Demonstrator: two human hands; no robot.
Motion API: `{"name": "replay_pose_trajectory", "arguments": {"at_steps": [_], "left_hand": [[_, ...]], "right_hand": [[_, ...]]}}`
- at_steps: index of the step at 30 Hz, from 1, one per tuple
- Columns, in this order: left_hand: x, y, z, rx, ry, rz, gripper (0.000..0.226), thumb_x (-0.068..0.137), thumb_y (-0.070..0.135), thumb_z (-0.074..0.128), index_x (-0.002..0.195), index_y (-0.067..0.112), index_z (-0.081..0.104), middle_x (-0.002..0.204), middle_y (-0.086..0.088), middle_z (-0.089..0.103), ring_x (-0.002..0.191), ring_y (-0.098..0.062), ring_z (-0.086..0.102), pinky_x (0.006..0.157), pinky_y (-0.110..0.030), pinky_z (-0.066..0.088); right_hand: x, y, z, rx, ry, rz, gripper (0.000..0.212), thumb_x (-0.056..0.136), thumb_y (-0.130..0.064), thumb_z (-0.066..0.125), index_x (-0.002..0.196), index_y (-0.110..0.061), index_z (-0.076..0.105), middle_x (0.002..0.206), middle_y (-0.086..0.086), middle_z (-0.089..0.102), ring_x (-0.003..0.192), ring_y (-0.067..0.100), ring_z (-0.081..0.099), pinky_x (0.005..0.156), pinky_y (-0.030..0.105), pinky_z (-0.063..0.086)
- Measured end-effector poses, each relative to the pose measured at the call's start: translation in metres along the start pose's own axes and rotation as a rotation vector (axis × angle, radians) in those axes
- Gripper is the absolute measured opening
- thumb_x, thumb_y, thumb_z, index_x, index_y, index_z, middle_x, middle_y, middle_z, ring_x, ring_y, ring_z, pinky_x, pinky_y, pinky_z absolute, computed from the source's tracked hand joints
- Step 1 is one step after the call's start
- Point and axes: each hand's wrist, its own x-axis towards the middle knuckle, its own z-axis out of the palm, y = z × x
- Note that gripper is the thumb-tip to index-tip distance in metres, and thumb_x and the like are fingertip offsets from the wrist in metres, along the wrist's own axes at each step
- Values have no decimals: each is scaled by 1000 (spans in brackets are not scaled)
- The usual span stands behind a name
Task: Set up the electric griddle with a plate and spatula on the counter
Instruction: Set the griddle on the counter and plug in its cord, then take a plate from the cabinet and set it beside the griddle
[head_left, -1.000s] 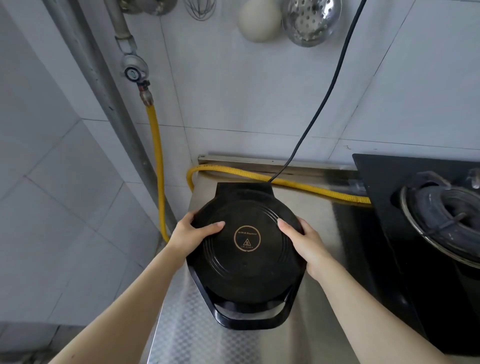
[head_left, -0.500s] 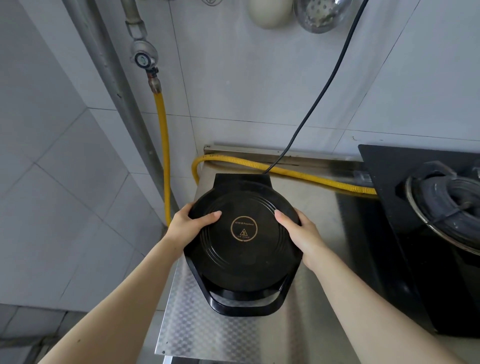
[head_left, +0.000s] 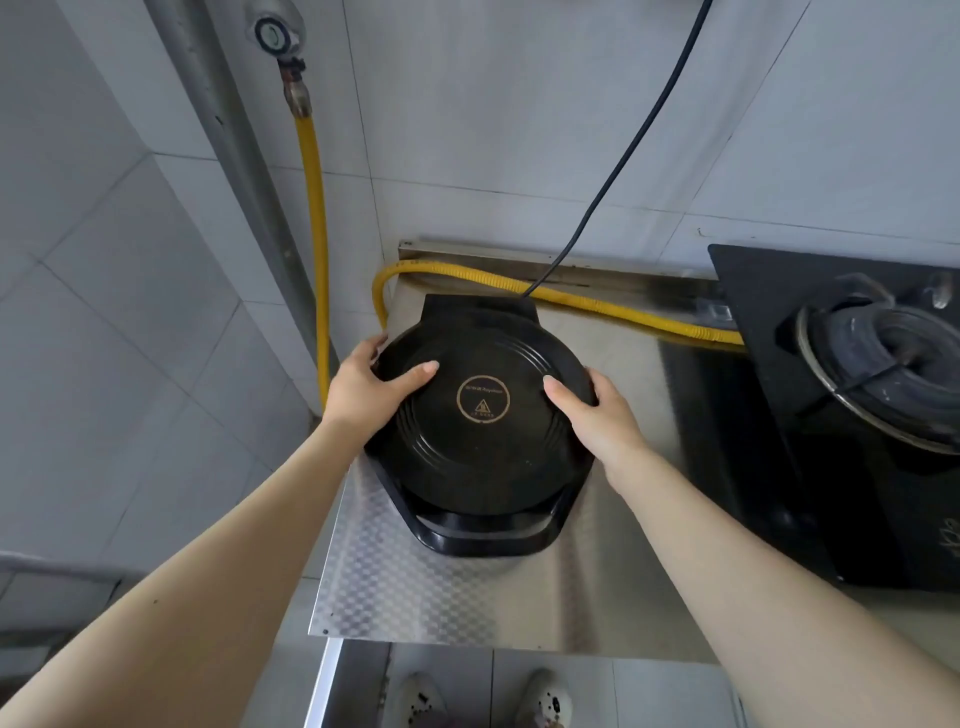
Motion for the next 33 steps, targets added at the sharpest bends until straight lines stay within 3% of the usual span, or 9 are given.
{"name": "replay_pose_trajectory", "arguments": {"at_steps": [4,10,12,16,18,23,28,31,33], "left_hand": [[-28,4,6,140,204,302,70,75,61,63,134,28,46,135,-1,50,126,-19,44,103,-39,40],[-84,12,21,264,236,562,41,87,46,57,123,27,57,134,3,51,127,-17,43,108,-43,36],[-106,10,29,256,270,577,35,88,42,57,120,27,59,133,4,52,126,-15,43,107,-40,36],[-166,2,61,229,341,613,26,88,32,59,113,23,63,125,4,57,119,-13,48,98,-24,36],[-200,-2,82,223,351,628,24,88,31,59,111,23,63,123,5,57,117,-11,48,97,-22,36],[-272,-26,117,211,350,622,20,89,28,58,107,22,65,119,8,58,111,-4,48,93,-5,30],[-336,-79,134,276,363,565,14,87,19,60,98,16,67,106,1,62,101,-16,56,87,-24,43],[-354,-121,143,293,362,470,7,85,14,63,90,18,66,96,6,60,90,-12,56,78,-9,39],[-356,-147,151,318,290,376,7,85,14,65,86,21,65,93,10,58,86,-7,55,75,-7,38]], "right_hand": [[-26,18,-12,-145,154,-55,70,83,-55,63,144,-32,38,149,0,45,134,26,45,107,45,42],[-63,33,-29,-85,221,-181,36,89,-25,63,125,-24,60,131,1,62,120,18,57,99,34,45],[-79,40,-35,-41,219,-220,31,89,-17,62,120,-22,64,124,-1,65,115,16,59,98,31,46],[-127,75,-64,44,153,-281,21,88,-11,62,102,-24,70,100,-9,70,98,9,64,82,17,45],[-152,100,-87,70,121,-276,20,87,-10,61,92,-27,70,91,-13,70,92,8,65,83,20,49],[-195,165,-123,140,66,-179,19,84,-3,62,81,-19,72,84,7,74,82,20,69,85,37,55],[-226,224,-120,163,-46,-97,29,86,7,53,77,-16,68,75,7,72,70,19,66,76,30,53],[-230,252,-106,150,-112,-47,29,84,9,54,78,-14,70,74,9,73,70,20,65,75,32,52],[-227,267,-95,131,-128,-7,28,83,8,55,77,-15,71,71,6,73,68,19,64,76,33,52]]}}
